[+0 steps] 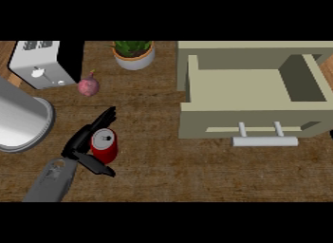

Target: Pick up the can, place it into the drawer and close the drawer

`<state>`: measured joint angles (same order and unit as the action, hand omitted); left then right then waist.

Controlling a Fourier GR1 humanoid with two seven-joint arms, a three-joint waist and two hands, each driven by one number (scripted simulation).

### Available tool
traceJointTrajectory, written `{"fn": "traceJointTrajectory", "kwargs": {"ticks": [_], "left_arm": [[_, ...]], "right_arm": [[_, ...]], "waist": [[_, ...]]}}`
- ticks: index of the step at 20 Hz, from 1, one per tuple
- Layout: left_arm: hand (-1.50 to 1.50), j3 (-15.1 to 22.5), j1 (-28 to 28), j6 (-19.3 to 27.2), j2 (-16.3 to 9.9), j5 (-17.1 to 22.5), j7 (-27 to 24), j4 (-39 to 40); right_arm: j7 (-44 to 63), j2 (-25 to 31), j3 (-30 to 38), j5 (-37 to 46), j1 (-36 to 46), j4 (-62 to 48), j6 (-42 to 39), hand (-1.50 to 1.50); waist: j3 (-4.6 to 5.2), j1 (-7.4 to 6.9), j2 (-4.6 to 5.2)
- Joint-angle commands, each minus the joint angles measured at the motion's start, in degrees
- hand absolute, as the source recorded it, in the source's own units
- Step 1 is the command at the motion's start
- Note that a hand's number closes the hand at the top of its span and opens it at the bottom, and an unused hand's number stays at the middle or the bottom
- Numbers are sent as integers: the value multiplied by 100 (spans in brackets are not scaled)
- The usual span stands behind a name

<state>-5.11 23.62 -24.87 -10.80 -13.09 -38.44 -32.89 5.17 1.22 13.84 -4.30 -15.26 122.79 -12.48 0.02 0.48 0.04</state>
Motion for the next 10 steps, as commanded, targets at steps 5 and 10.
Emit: {"fn": "traceJointTrajectory", "kwargs": {"ticks": [5, 10], "left_arm": [[150, 76, 109, -318, 59, 83, 32, -163], [150, 219, -281, -375, 468, 219, 62, -420]], "right_arm": [[-438, -95, 90, 75, 50, -364, 62, -150], [37, -111, -176, -94, -183, 320, 189, -150]], "waist": [[-3, -26, -6], [-2, -23, -10]]}}
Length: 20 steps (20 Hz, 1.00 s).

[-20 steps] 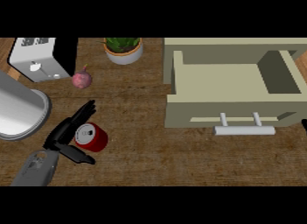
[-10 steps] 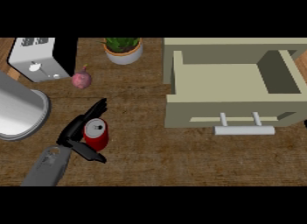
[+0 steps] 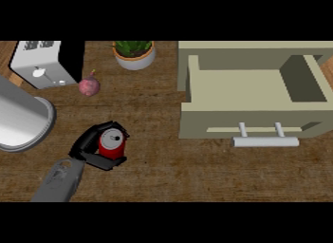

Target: Pick up the can, place it into the drawer and close the drawer

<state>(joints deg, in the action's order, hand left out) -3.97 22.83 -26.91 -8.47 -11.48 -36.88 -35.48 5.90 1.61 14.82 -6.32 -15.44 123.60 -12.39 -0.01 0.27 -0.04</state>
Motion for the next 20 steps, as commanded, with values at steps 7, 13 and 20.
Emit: {"fn": "traceJointTrajectory", "kwargs": {"ticks": [7, 13, 20], "left_arm": [[150, -842, -353, 586, 38, 826, 595, -650], [150, -1635, -275, 2073, 359, 1386, 1179, -1253], [150, -711, -986, 2459, 829, 1293, 2425, -3671]], "right_arm": [[31, 20, 105, -55, -84, 118, -36, -150], [197, -42, -13, 11, -129, 308, -6, -150], [87, -73, 78, -5, -151, 245, 13, -150]], "waist": [[-1, -56, -7], [-3, -64, -20], [-4, -58, -22]]}}
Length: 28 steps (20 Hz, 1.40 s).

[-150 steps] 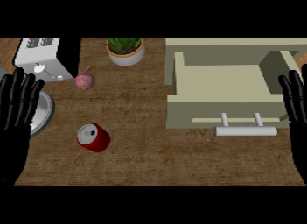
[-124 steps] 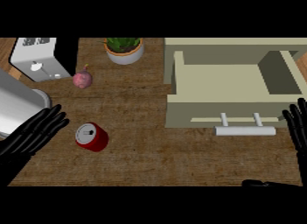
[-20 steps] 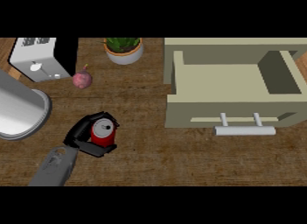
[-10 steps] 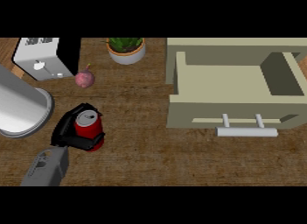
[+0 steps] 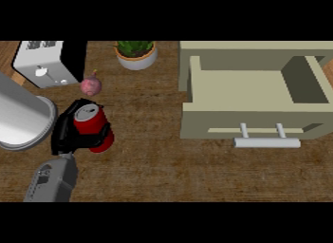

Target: Pick up the can, place it into the drawer and close the drawer

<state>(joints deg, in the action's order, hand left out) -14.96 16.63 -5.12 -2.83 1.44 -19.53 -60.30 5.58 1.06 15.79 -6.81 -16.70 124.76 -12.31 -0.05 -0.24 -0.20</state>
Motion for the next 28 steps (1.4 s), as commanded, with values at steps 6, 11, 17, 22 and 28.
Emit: {"fn": "traceJointTrajectory", "kwargs": {"ticks": [6, 11, 17, 22, 28], "left_arm": [[150, 864, 695, 872, 277, -290, 1419, -1387], [150, 1802, 718, 1504, 281, -286, 2527, -2466], [150, 1902, 2120, 1897, 282, -139, 3009, -1638], [150, 2552, 2937, 2730, 283, -280, 3596, -1627], [150, 2752, 3860, 3145, 283, -154, 3983, -1400]], "right_arm": [[-161, -104, -244, 104, -318, 278, 54, -150], [-62, -57, -75, 51, -168, 189, -53, -150], [-174, -100, -271, 123, -41, 47, 191, -150], [-126, 17, 31, -25, -219, 134, -134, -150], [-161, -9, 56, -23, -115, 23, -101, -150]], "waist": [[2, 73, 9], [1, 44, 1], [2, 96, 23], [0, 129, 12], [1, 103, 12]]}}
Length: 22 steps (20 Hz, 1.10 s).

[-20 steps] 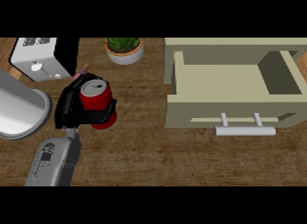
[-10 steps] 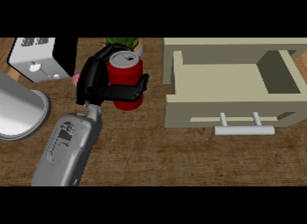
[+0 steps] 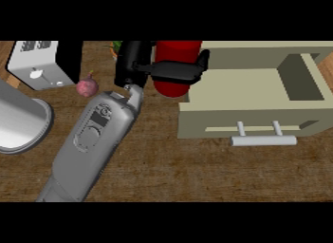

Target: Pick up the can, place it into the drawer and close the drawer

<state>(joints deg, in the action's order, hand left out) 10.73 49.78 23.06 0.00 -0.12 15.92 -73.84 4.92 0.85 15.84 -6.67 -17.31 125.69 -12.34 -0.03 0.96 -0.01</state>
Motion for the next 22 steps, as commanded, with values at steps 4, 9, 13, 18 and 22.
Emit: {"fn": "traceJointTrajectory", "kwargs": {"ticks": [4, 9, 13, 18, 22], "left_arm": [[150, 10, 1517, 388, 0, 390, -57, 1466], [150, 46, 2318, 574, 0, 749, -264, 2479], [150, 351, 2533, 762, 0, 1067, -102, 2630], [150, 322, 3224, 780, 0, 1306, -206, 3442], [150, 449, 3327, 749, 0, 1581, -790, 4042]], "right_arm": [[8, 126, 200, -140, 170, -114, -35, -150], [91, 60, 61, -95, 157, -117, -75, -150], [95, 18, -19, 111, 180, -103, -37, -150], [433, -40, -79, 55, 357, 178, 190, -150], [44, 69, -13, 79, 394, -250, -25, -150]], "waist": [[-1, 67, 26], [-3, 125, 42], [-2, 85, 25], [-3, 142, 47], [-9, 242, 79]]}}
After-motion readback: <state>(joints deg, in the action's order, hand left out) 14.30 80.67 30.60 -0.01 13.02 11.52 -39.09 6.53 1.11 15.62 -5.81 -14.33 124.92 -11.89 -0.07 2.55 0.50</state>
